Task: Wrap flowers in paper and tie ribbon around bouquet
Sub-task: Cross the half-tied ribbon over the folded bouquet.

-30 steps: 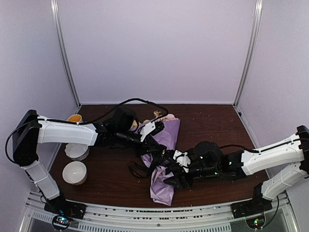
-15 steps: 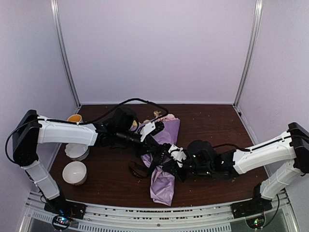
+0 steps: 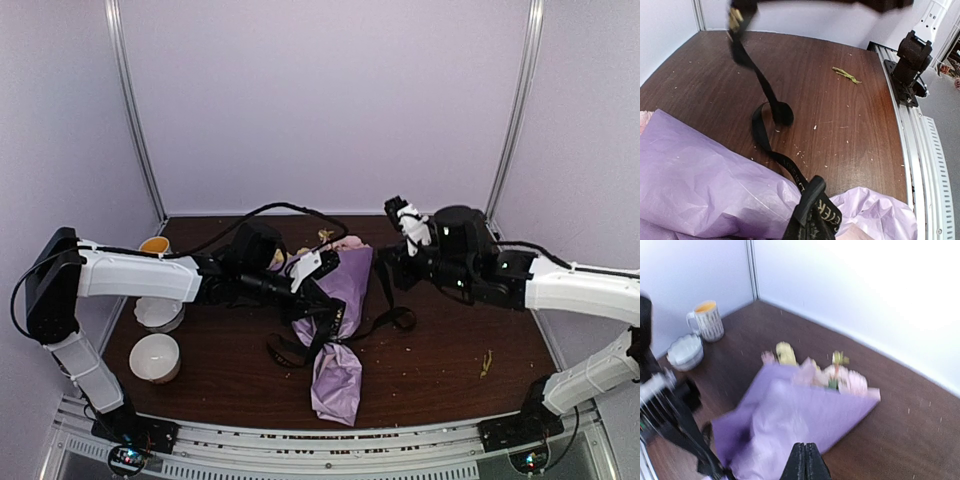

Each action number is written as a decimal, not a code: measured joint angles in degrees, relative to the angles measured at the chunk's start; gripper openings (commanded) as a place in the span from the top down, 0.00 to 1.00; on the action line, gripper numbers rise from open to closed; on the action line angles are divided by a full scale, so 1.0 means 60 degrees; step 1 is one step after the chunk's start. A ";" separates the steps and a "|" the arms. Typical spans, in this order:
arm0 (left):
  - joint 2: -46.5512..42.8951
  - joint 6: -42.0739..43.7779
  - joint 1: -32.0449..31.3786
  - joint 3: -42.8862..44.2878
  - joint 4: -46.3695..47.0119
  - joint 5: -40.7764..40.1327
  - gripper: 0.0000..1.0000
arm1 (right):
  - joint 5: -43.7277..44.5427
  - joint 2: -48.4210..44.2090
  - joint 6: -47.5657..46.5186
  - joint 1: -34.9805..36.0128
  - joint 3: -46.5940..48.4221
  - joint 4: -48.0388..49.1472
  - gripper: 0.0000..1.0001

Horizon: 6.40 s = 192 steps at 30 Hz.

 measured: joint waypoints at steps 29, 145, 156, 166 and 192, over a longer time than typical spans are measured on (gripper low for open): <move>-0.0616 0.0117 -0.0798 -0.0605 0.0710 -0.0834 1.00 | -0.0878 0.4856 0.1300 0.1268 0.9679 -0.3676 0.00; -0.4546 -0.0918 -0.2164 -0.2951 -0.1417 -0.4262 1.00 | -0.4874 0.1599 0.0885 -0.0470 0.0142 0.1231 1.00; -0.3712 -0.0321 -0.3971 -0.0736 -0.3599 -0.4011 1.00 | -0.4703 0.1883 0.0885 -0.0535 0.0546 0.0831 1.00; -0.0397 0.1759 -0.4725 0.3034 -0.4470 -0.3209 1.00 | -0.4626 0.2127 0.0885 -0.0554 0.0809 0.0601 1.00; -0.0404 0.3045 -0.4962 0.1381 -0.2240 -0.3854 0.15 | -0.4626 0.2051 0.1111 -0.0499 0.0841 0.0331 1.00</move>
